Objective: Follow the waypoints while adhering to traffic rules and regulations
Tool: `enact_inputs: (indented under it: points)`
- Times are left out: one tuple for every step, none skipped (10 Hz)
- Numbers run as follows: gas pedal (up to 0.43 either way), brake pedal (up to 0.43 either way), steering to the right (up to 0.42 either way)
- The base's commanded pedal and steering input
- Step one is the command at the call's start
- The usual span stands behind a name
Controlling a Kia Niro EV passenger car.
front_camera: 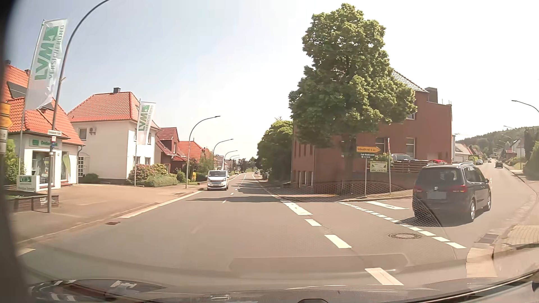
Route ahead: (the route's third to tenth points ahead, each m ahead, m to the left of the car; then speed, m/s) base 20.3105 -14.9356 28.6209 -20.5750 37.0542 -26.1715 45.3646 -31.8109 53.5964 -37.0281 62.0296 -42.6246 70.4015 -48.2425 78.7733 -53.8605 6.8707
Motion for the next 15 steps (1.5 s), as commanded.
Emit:
enact_inputs:
  points:
    - [0.098,0.0,0.24]
    - [0.098,0.0,0.28]
    - [0.11,0.0,0.32]
    - [0.118,0.0,0.353]
    - [0.177,0.0,0.366]
    - [0.189,0.0,0.367]
    - [0.209,0.0,0.365]
    - [0.24,0.0,0.36]
    - [0.26,0.0,0.349]
    - [0.268,0.0,0.336]
    - [0.287,0.0,0.322]
    - [0.331,0.0,0.3]
    - [0.339,0.0,0.271]
    - [0.339,0.0,0.239]
    - [0.331,0.0,0.207]
